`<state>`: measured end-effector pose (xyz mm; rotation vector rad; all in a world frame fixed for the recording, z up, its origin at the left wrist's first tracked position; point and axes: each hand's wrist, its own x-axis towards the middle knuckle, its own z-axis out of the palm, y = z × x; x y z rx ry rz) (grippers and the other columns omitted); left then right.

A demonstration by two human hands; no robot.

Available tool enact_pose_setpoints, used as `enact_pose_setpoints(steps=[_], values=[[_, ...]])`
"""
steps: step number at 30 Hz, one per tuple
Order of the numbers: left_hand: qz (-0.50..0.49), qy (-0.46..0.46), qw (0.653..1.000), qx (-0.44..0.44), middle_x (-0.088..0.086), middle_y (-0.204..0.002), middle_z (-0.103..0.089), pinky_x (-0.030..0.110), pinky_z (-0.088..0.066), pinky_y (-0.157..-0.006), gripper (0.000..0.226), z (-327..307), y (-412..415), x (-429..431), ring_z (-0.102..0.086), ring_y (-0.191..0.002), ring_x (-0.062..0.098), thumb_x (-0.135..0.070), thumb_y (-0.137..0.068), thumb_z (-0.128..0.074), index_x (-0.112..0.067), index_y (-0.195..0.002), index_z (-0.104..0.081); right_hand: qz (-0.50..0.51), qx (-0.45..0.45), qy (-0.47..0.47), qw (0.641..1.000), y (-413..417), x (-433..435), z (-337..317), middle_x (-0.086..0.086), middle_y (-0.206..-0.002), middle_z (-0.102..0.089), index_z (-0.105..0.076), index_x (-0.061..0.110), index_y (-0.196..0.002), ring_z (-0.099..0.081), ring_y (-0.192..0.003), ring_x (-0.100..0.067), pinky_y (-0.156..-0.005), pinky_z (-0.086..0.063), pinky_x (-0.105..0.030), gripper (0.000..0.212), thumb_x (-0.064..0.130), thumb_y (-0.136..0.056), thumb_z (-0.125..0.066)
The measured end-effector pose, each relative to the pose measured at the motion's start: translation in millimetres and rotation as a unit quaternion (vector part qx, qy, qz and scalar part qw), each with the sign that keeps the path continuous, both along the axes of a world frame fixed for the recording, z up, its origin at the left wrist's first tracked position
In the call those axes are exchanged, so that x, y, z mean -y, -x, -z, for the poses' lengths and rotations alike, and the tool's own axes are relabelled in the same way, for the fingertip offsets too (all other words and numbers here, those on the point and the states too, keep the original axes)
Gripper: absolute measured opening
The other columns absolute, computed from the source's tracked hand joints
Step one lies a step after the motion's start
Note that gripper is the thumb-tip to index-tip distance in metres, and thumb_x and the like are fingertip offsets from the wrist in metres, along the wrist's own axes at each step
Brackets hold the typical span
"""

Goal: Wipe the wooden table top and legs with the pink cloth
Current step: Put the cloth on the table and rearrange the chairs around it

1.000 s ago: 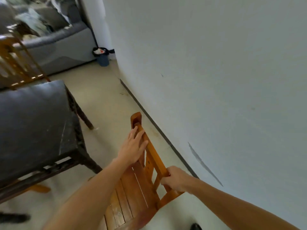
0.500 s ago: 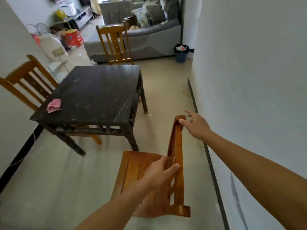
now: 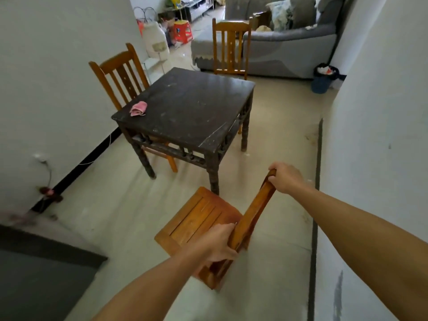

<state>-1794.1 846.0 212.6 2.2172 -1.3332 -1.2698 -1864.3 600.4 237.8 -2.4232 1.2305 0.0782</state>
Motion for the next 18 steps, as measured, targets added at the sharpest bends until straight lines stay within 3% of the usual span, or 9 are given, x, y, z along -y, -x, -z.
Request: enact_pose_setpoints(steps=[4,8,10,13,16,18], values=[[0.038,-0.02,0.994,0.103,-0.012,-0.088,-0.054,0.026,-0.048,-0.067,0.028,-5.7,-61.8,-58.4,-0.053,-0.081,0.007,-0.032,-0.073,-0.072,-0.035,-0.089,-0.049,-0.053,-0.025,0.025,0.998,-17.8,-50.9,-6.4,-0.007,-0.106,-0.063,-0.058,0.02,-0.113,-0.055,-0.088,-0.023,-0.071,-0.042,-0.03,0.024,0.029,-0.092,-0.059],[0.022,-0.028,0.975,0.217,-0.006,-0.097,-0.061,0.032,-0.051,-0.077,0.026,-14.6,-128.7,-124.3,-0.056,-0.088,0.014,-0.029,-0.078,-0.069,-0.023,-0.101,-0.06,-0.07,-0.007,0.002,0.998,-45.7,-114.1,-7.4,-0.002,-0.09,-0.059,-0.051,0.02,-0.098,-0.054,-0.078,-0.019,-0.066,-0.045,-0.032,0.018,0.034,-0.09,-0.059],[-0.004,-0.027,0.965,0.261,-0.01,-0.096,-0.06,0.027,-0.05,-0.077,0.02,-20.3,-159.1,-155.7,-0.056,-0.091,0.01,-0.025,-0.084,-0.065,-0.028,-0.104,-0.06,-0.077,-0.002,-0.023,0.997,-67.3,-146.3,-5.1,0.001,-0.088,-0.057,-0.047,0.021,-0.096,-0.055,-0.078,-0.017,-0.063,-0.045,-0.03,0.02,0.036,-0.09,-0.059],[-0.053,-0.039,0.94,0.334,-0.016,-0.092,-0.058,0.028,-0.044,-0.086,0.01,-21.8,-198.9,-200.9,-0.057,-0.096,0.009,-0.04,-0.091,-0.057,-0.034,-0.099,-0.057,-0.118,-0.006,-0.057,0.991,-103.3,-191.6,5.0,0.001,-0.09,-0.056,-0.05,0.021,-0.094,-0.054,-0.08,-0.016,-0.064,-0.04,-0.026,0.011,0.032,-0.096,-0.05],[-0.063,-0.055,0.897,0.434,-0.017,-0.098,-0.059,0.04,-0.026,-0.107,0.031,-12.3,-237.8,-246.2,-0.051,-0.103,0.009,-0.06,-0.093,-0.039,-0.035,-0.101,-0.056,-0.146,0.022,-0.064,0.987,-131.1,-232.1,19.1,0.005,-0.08,-0.059,-0.058,0.023,-0.076,-0.056,-0.077,-0.015,-0.064,-0.038,-0.025,0.027,0.029,-0.098,-0.044],[-0.066,-0.044,0.886,0.457,-0.014,-0.096,-0.057,0.039,-0.026,-0.106,0.044,-7.7,-259.5,-266.4,-0.049,-0.101,0.01,-0.063,-0.094,-0.023,-0.035,-0.1,-0.056,-0.15,0.021,-0.058,0.987,-145.2,-250.7,23.3,0.009,-0.072,-0.058,-0.057,0.027,-0.069,-0.058,-0.071,-0.012,-0.059,-0.037,-0.023,0.033,0.033,-0.098,-0.043]])
